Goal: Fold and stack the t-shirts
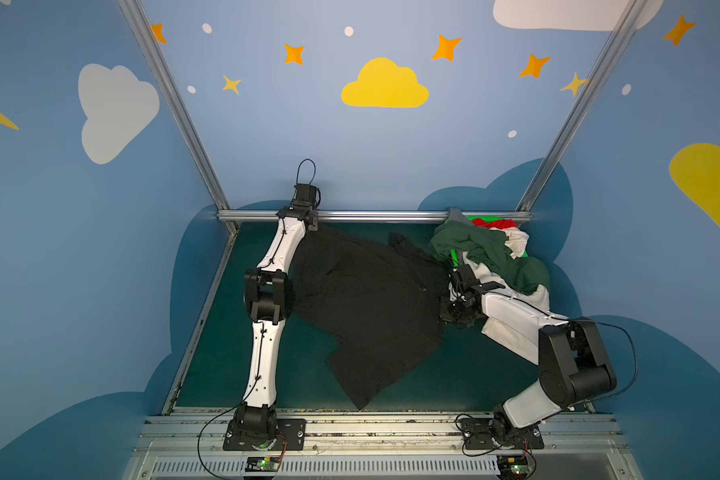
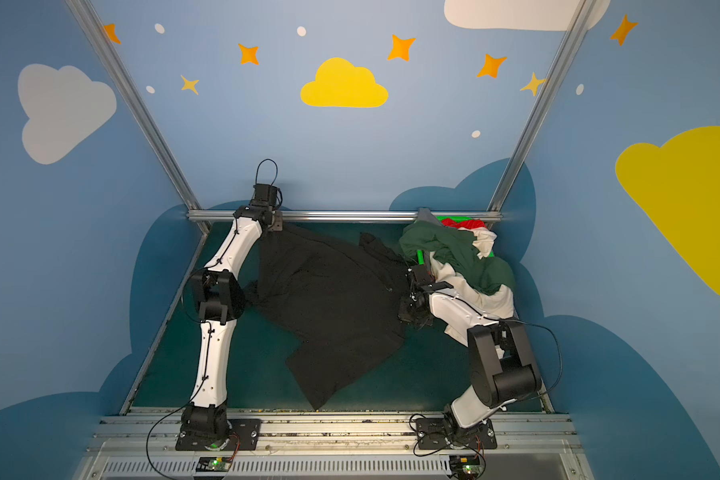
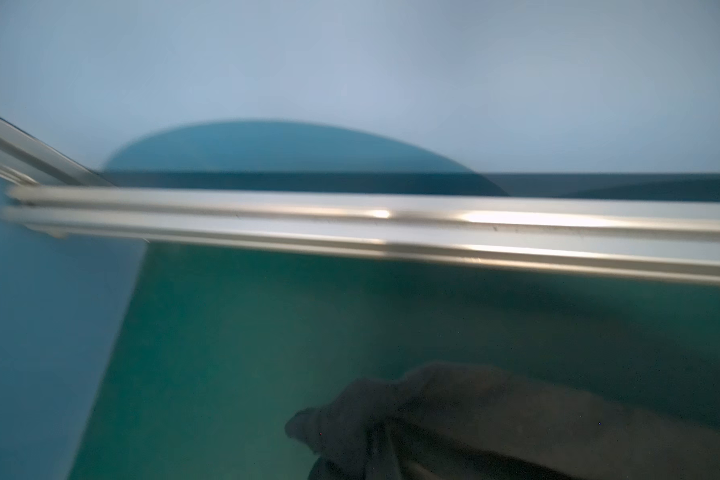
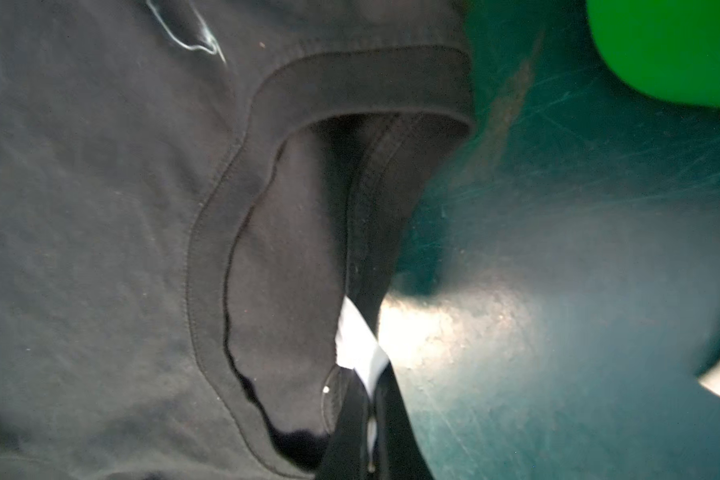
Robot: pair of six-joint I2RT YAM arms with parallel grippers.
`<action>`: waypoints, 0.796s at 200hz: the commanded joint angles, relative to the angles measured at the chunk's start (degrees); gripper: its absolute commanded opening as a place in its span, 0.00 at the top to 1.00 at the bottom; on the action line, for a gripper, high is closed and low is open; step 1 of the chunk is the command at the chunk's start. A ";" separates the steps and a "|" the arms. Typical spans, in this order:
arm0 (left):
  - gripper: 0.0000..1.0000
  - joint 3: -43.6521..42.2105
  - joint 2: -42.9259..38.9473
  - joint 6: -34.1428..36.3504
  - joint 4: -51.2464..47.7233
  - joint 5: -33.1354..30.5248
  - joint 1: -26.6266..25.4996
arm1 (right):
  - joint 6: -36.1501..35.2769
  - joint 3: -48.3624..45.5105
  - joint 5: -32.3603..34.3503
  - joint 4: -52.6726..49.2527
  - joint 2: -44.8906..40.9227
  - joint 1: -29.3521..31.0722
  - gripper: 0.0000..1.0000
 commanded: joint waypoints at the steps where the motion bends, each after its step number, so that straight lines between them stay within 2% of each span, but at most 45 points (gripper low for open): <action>1: 0.96 3.18 2.00 6.78 6.94 -7.92 -0.17 | -1.81 2.72 0.70 -2.63 1.45 -0.20 1.00; 7: 0.94 4.26 2.48 7.60 7.55 -9.34 -0.38 | -2.00 3.15 0.58 -2.87 1.67 -0.20 1.00; 13: 0.85 5.29 2.83 8.22 7.78 -10.21 -0.61 | -2.26 3.58 0.41 -3.15 1.93 -0.20 1.00; 17: 0.74 5.79 2.96 8.56 7.87 -10.55 -0.74 | -2.35 3.91 0.23 -3.37 2.09 -0.20 1.00; 25: 0.43 5.98 2.77 8.98 8.07 -11.54 -1.34 | -2.54 4.34 0.06 -3.66 2.23 -0.20 1.00; 30: 0.33 5.95 2.56 9.01 8.09 -12.32 -1.49 | -2.63 4.56 -0.05 -3.79 2.19 -0.20 1.00; 48: 0.15 5.97 1.39 7.34 6.01 -15.13 -2.44 | -2.69 4.94 -0.15 -4.30 1.44 -0.21 1.00; 54: 0.11 5.91 0.69 6.21 4.61 -15.37 -2.64 | -2.70 4.80 -0.23 -4.29 0.97 -0.12 0.84; 60: 0.08 5.53 -0.12 4.89 3.15 -15.52 -2.93 | -2.66 4.57 -0.40 -4.29 0.29 -0.09 0.59; 61: 0.08 5.45 -0.33 4.67 2.92 -15.58 -2.92 | -2.66 4.49 -0.41 -4.29 -0.01 -0.10 0.51; 62: 0.07 5.36 -0.53 4.42 2.77 -15.62 -3.00 | -2.66 4.49 -0.41 -4.29 -0.01 -0.10 0.51; 63: 0.07 5.23 -0.71 4.21 2.60 -15.72 -3.04 | -2.64 4.38 -0.48 -4.22 -0.27 -0.11 0.44; 64: 0.06 5.03 -0.94 4.02 2.43 -15.73 -3.06 | -2.64 4.38 -0.48 -4.22 -0.27 -0.11 0.44; 67: 0.04 4.73 -1.46 3.48 2.07 -15.92 -3.21 | -2.52 4.19 -0.50 -4.20 -0.72 -0.01 0.30; 75: 0.00 2.57 -3.42 2.03 1.60 -16.99 -3.70 | -2.39 3.76 -0.48 -4.21 -1.83 0.07 0.17; 94: 0.00 -4.30 -9.47 -3.09 0.88 -19.06 -4.47 | -2.22 2.72 -0.22 -4.79 -4.83 1.23 0.09; 109: 0.00 -12.50 -15.61 -8.04 1.85 -19.01 -5.26 | -1.52 1.61 0.63 -5.37 -7.55 3.07 0.07; 159: 0.00 -50.17 -41.16 -22.54 13.48 -15.30 -8.43 | 3.31 -3.11 -0.64 -5.05 -13.50 12.83 0.07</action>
